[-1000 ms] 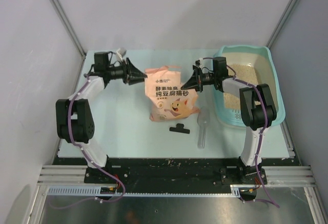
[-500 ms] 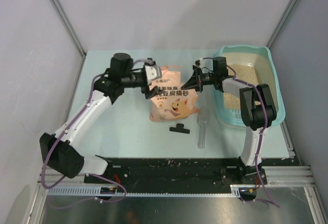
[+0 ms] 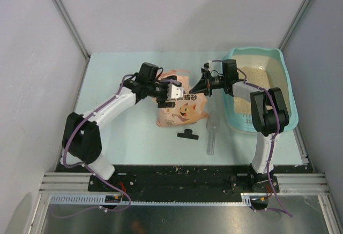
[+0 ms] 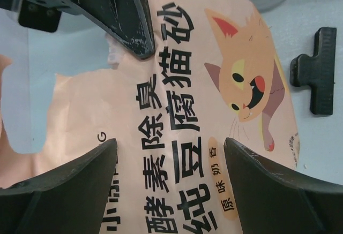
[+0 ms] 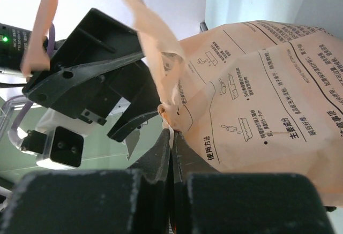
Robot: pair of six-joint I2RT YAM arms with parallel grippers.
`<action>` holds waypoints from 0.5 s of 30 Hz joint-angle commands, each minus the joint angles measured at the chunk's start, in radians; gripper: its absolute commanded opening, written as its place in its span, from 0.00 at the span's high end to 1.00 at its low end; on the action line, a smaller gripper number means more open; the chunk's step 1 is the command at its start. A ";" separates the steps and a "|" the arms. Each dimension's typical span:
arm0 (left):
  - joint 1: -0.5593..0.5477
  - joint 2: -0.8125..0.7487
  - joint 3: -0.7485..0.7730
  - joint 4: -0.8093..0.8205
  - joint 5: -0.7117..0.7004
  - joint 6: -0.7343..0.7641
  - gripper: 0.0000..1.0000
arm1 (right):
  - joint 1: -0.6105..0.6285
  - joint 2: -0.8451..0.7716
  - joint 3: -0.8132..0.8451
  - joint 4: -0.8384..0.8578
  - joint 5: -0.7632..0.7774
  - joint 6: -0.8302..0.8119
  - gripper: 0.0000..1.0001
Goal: Fill the litter box with clean litter
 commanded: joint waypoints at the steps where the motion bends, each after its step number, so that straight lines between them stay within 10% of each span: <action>1: -0.005 0.034 0.047 -0.007 -0.045 0.073 0.16 | 0.009 -0.038 0.035 0.019 -0.073 0.016 1.00; 15: 0.006 0.077 0.050 -0.028 -0.088 -0.040 0.62 | -0.009 -0.030 0.034 -0.042 -0.061 0.006 1.00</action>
